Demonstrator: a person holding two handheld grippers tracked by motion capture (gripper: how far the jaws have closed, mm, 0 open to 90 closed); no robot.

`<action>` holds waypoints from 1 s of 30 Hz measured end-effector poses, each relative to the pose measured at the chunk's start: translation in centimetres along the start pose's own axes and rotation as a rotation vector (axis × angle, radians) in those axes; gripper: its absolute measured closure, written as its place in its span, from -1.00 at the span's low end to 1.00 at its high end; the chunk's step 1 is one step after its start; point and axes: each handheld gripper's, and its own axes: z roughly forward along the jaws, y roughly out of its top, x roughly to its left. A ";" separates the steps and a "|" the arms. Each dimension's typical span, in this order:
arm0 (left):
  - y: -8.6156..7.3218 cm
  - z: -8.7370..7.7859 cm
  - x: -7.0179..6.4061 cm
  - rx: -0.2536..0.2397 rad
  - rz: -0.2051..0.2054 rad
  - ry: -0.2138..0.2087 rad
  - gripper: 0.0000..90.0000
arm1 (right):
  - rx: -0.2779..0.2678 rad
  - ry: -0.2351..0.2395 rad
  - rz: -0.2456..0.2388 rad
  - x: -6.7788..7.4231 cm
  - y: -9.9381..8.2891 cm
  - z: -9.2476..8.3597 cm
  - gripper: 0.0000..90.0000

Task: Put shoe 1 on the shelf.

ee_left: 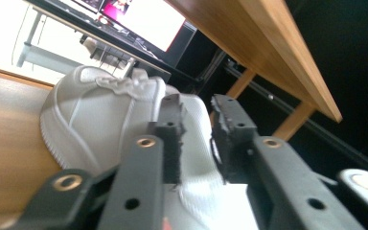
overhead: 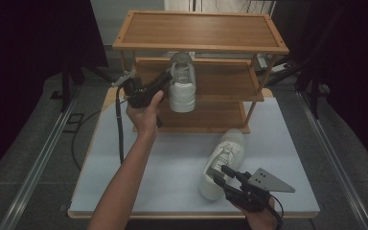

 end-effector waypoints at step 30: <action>-5.5 -0.7 -2.1 0.137 0.142 -0.016 1.00 | 0.016 -0.001 -0.006 0.3 -0.2 0.3 0.23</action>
